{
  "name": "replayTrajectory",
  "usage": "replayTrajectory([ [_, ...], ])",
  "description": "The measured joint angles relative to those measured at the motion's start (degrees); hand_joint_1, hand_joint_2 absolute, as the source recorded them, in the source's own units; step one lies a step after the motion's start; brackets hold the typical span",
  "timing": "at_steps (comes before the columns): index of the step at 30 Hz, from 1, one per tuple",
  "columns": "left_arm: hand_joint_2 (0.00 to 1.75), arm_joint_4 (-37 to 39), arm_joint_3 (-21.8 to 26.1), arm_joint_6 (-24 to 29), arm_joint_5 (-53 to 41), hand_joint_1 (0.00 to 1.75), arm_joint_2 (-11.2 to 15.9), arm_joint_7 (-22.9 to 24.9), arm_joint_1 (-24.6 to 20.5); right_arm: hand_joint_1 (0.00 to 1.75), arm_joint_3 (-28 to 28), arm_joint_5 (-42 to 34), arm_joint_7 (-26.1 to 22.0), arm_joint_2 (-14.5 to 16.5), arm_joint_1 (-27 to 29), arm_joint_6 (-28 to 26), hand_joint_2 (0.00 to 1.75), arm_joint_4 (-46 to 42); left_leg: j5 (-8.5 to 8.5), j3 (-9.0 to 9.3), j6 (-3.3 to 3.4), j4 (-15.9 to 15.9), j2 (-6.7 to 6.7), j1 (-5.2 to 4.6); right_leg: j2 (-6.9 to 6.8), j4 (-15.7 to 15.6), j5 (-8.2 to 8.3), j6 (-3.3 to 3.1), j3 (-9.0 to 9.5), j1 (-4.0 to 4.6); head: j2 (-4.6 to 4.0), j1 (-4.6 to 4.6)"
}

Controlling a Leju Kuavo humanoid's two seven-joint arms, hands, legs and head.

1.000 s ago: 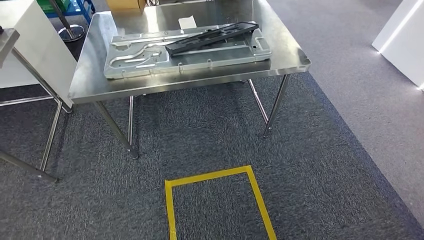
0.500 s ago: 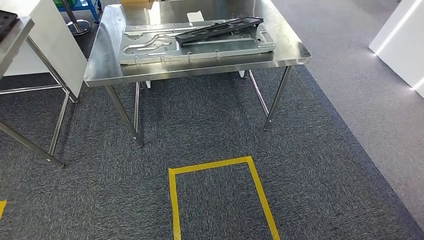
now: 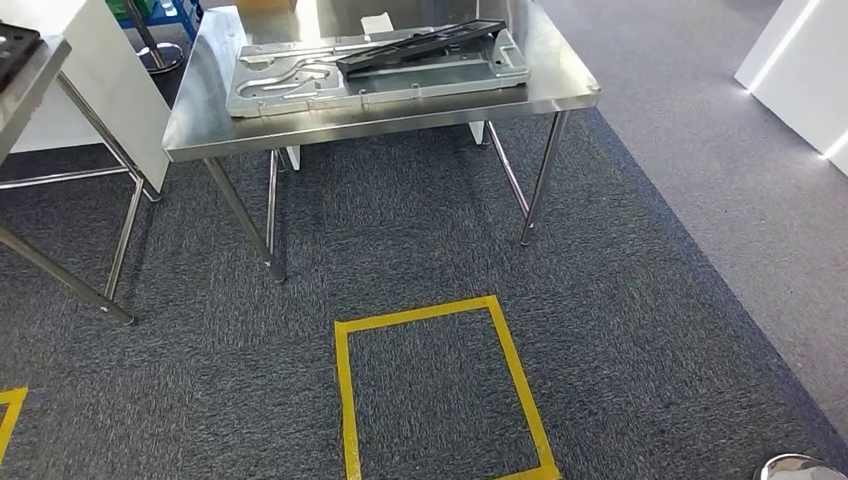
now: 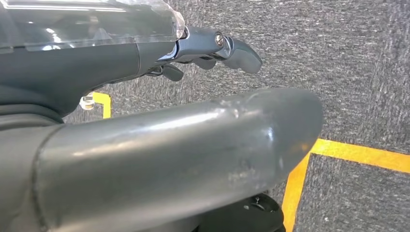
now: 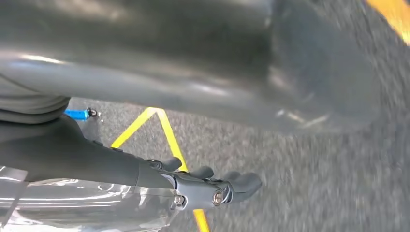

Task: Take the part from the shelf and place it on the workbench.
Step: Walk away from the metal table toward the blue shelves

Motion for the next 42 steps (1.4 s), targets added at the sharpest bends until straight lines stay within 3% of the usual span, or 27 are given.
replayTrajectory([
  [2, 0.00, -0.22, -0.22, -0.20, -0.34, 0.00, -0.11, -0.10, 0.04, 0.00, 0.40, 0.85, 0.00, 0.11, 0.04, 1.36, 0.00, 0.01, 1.00, -0.25, -0.06, -0.08, -0.06, 0.03, -0.02, 0.07, 0.23, -0.04, -0.25, -0.03, 0.00, 0.00],
  [4, 0.00, -0.55, -0.33, -0.31, -0.69, 0.00, -0.17, -0.09, 0.07, 0.00, 0.97, 1.72, 0.00, 0.32, 0.04, 1.92, 0.00, 0.03, 0.97, -0.49, -0.36, 0.12, -0.07, 0.04, -0.09, 0.17, 0.30, 0.08, -0.45, -0.13, 0.00, -0.03],
  [7, 0.00, -0.91, -0.50, -0.07, -1.54, 0.00, -0.17, 0.24, 0.18, 0.00, 1.74, 2.77, 0.25, 0.60, 0.01, 2.04, 0.00, 0.08, 0.88, -0.70, -0.22, 0.29, -0.11, -0.03, -0.25, 0.13, 0.27, 0.28, -0.55, -0.15, 0.00, -0.06],
  [12, 0.00, -0.95, -0.96, 0.42, -2.47, 0.00, -0.48, 0.68, 0.26, 0.00, 2.36, 3.35, 0.92, 0.74, -0.06, 2.01, 0.00, 0.10, 2.16, 0.86, -0.63, -2.66, -0.30, 1.00, -0.43, -0.03, -0.12, 0.73, 0.23, -0.05, 0.00, 0.02],
  [14, 0.00, -0.95, -0.98, 0.45, -2.51, 0.00, -0.48, 0.68, 0.25, 0.00, 2.38, 3.38, 0.94, 0.74, -0.06, 2.01, 0.00, 0.10, 2.21, 0.90, -0.73, -2.72, -0.30, 0.91, -0.37, 0.03, -0.20, 0.76, 0.18, -0.02, 0.00, 0.04],
  [16, 0.00, -0.95, -1.17, 0.62, -2.83, 0.00, -0.48, 0.88, 0.20, 0.00, 2.53, 3.55, 1.04, 0.74, -0.02, 2.02, 0.00, 0.13, 2.45, 0.95, -0.89, -3.14, -0.45, 0.86, -0.10, 2.28, -2.07, 1.07, -1.07, -0.05, 0.00, 0.23],
  [18, 0.00, -0.95, -1.53, 0.80, -3.43, 0.00, -0.48, 1.39, 0.20, 0.00, 2.94, 4.00, 1.15, 0.72, 0.02, 2.12, 0.00, 0.16, 2.69, 0.04, -1.31, -2.80, -1.48, 1.14, 0.17, 8.46, -4.81, 2.27, -4.29, -0.75, 0.00, 0.39],
  [20, 0.00, -0.95, -1.72, 0.85, -3.78, 0.00, -0.47, 1.83, 0.21, 0.00, 3.36, 4.49, 1.18, 0.66, 0.09, 2.30, 0.00, 0.16, 2.64, -1.49, -2.24, -1.24, -2.96, 1.69, 0.75, 7.88, -3.63, 3.59, -3.99, -1.82, 0.00, 0.39],
  [21, 0.00, -0.95, -1.73, 0.84, -3.84, 0.00, -0.39, 1.95, 0.19, 0.00, 3.53, 4.65, 1.18, 0.67, 0.14, 2.44, 0.00, 0.19, 2.52, -2.06, -2.84, -0.44, -3.53, 1.83, 1.55, 4.73, -2.19, 3.82, -2.52, -1.87, 0.00, 0.52],
  [22, 0.00, -0.95, -1.75, 0.81, -3.90, 0.00, -0.29, 2.07, 0.14, 0.00, 3.70, 4.82, 1.17, 0.69, 0.17, 2.59, 0.00, 0.22, 2.40, -2.53, -3.40, 0.25, -4.03, 1.85, 2.24, 2.80, -1.41, 3.43, -1.69, -1.88, 0.00, 0.56],
  [24, 0.00, -0.95, -1.80, 0.64, -4.00, 0.00, -0.02, 2.31, 0.07, 0.00, 4.01, 5.21, 1.11, 0.69, 0.14, 2.95, 0.00, 0.29, 2.52, -3.06, -4.33, 0.83, -4.69, 1.73, 2.82, 2.48, -1.15, 2.02, -1.89, -1.43, 0.00, 0.51],
  [26, 0.00, -0.90, -1.84, 0.41, -4.07, 0.00, 0.29, 2.45, 0.15, 0.00, 4.18, 5.54, 1.03, 0.54, 0.03, 3.22, 0.00, 0.30, 2.86, -3.43, -4.95, 0.85, -4.97, 1.99, 1.82, 2.64, -0.66, 0.62, -2.20, -1.31, 0.00, 0.30],
  [28, 0.00, -0.81, -1.88, 0.33, -4.22, 0.00, 0.66, 2.54, 0.20, 0.00, 4.28, 5.75, 0.98, 0.45, 0.03, 3.35, 0.00, 0.30, 0.71, -4.61, -5.13, 3.44, -3.71, 2.12, 0.70, 2.56, -0.09, -0.33, -2.60, -1.15, 0.00, 0.07],
  [31, 0.00, -0.66, -2.19, 0.39, -4.66, 0.00, 1.01, 2.61, 0.02, 0.00, 4.64, 6.27, 0.97, 0.43, 0.28, 3.42, 0.00, 0.34, -6.69, -8.32, -4.87, 14.67, -1.62, 1.92, -1.20, 2.57, 0.44, -0.96, -3.51, -0.52, 0.00, -0.25],
  [32, 0.00, -0.57, -2.31, 0.39, -4.80, 0.00, 1.09, 2.63, 0.02, 0.00, 4.79, 6.41, 0.99, 0.42, 0.33, 3.44, 0.00, 0.37, -8.12, -8.86, -4.72, 17.49, -1.44, 1.84, -1.92, 2.60, 0.54, -1.02, -3.75, -0.28, 0.00, -0.25],
  [33, 0.00, -0.47, -2.41, 0.40, -4.91, 0.00, 1.19, 2.69, 0.05, 0.00, 4.92, 6.50, 1.01, 0.41, 0.35, 3.49, 0.00, 0.39, -8.48, -8.33, -4.48, 18.30, -1.29, 1.73, -2.60, 2.63, 0.59, -1.04, -3.88, -0.07, 0.00, -0.26],
  [34, 0.00, -0.36, -2.53, 0.40, -5.00, 0.00, 1.27, 2.78, 0.08, 0.00, 5.04, 6.56, 1.02, 0.39, 0.34, 3.58, 0.00, 0.40, -7.78, -6.57, -4.14, 16.78, -1.06, 1.55, -3.27, 2.65, 0.62, -1.06, -3.88, 0.12, 0.00, -0.27],
  [35, 0.00, -0.28, -2.65, 0.41, -5.08, 0.00, 1.33, 2.87, 0.09, 0.00, 5.14, 6.60, 1.03, 0.37, 0.29, 3.70, 0.00, 0.40, -6.39, -3.88, -3.65, 13.25, -0.55, 1.26, -3.89, 2.65, 0.62, -1.05, -3.77, 0.28, 0.00, -0.28],
  [37, 0.00, -0.19, -2.90, 0.43, -5.26, 0.00, 1.59, 3.03, -0.10, 0.00, 5.33, 6.71, 1.03, 0.37, 0.16, 4.01, 0.00, 0.40, -4.68, 1.17, -2.44, 5.30, 2.01, 0.39, -5.03, 2.63, 0.58, -0.88, -3.56, 0.48, 0.00, -0.24],
  [39, 0.00, -0.01, -3.08, 0.45, -5.33, 0.00, 1.82, 3.16, -0.34, 0.00, 5.52, 6.85, 1.03, 0.35, -0.03, 4.21, 0.00, 0.40, -4.64, 2.75, -1.61, 1.85, 3.46, -0.39, -6.06, 2.53, 0.60, -0.31, -3.51, 0.48, -0.01, -0.25],
  [41, 0.00, 0.19, -3.15, 0.50, -5.34, 0.00, 1.93, 3.32, -0.29, 0.00, 5.61, 6.97, 1.03, 0.29, -0.33, 4.27, 0.00, 0.40, -4.13, 2.81, -1.17, 1.12, 2.29, -0.41, -6.97, 2.21, 0.64, 0.47, -3.19, 0.47, -0.01, -0.33],
  [42, 0.00, 0.27, -3.15, 0.52, -5.34, 0.00, 1.98, 3.39, -0.21, 0.00, 5.62, 7.02, 1.04, 0.23, -0.41, 4.28, 0.00, 0.40, -3.72, 3.07, -0.98, 0.52, 1.69, -0.22, -6.34, 2.35, 0.36, 0.84, -3.05, 0.44, 0.00, -0.25],
])
